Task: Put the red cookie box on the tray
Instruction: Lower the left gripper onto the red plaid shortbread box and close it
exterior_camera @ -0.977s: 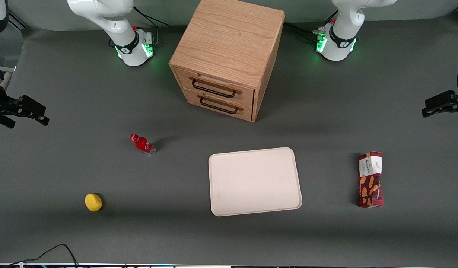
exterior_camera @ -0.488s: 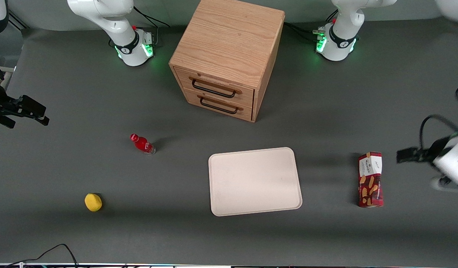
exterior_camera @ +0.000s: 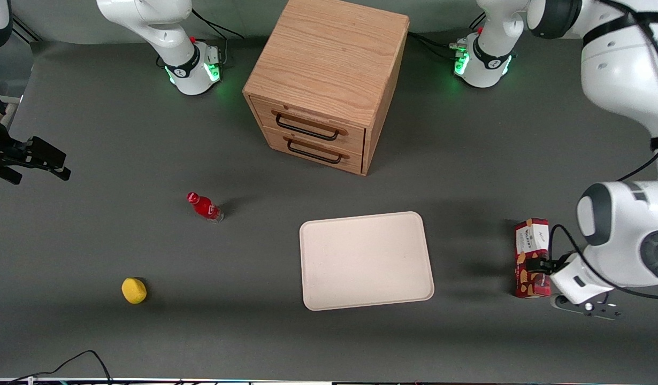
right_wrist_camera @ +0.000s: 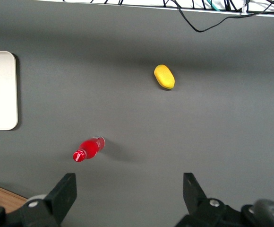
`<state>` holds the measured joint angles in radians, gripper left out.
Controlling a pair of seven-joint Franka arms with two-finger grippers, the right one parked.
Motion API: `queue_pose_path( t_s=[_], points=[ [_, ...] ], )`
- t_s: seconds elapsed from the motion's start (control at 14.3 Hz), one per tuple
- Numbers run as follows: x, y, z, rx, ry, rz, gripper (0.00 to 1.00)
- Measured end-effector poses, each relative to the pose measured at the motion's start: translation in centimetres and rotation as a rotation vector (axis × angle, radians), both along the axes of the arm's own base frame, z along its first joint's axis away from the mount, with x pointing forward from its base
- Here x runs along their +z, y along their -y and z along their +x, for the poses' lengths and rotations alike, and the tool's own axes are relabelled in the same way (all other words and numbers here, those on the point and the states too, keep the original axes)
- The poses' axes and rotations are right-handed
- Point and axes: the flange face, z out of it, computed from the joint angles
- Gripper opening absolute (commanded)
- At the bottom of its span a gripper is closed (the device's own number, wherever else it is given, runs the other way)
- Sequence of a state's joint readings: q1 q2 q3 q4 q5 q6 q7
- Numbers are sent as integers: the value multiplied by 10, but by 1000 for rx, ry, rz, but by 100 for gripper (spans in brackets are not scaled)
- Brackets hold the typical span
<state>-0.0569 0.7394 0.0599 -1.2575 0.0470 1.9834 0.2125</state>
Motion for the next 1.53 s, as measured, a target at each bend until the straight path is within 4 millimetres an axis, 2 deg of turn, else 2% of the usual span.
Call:
queue_pose_path(
  t_s=[0.07,0.35,0.42,0.49,0.56,0.63,0.91,1.26,1.33,1.4,1.47,1.53],
  points=[
    [-21,-6,0,-28,10,2,100],
    [-70,-21,-9,-71,14,30,99],
    [-81,-24,-12,-74,15,32,80],
    [-88,-26,-15,-74,10,33,45],
    [-93,-28,-18,-72,3,32,16],
    [-93,-31,-18,-69,1,32,0],
    [-90,-39,-18,-59,4,33,0],
    [-80,-35,-19,-52,-5,27,0],
    [-69,-30,-20,-37,-18,23,0],
    [-48,-21,-21,-15,-31,21,0],
    [-20,-8,-22,9,-40,18,0],
    [27,15,-27,48,-53,14,0]
  ],
)
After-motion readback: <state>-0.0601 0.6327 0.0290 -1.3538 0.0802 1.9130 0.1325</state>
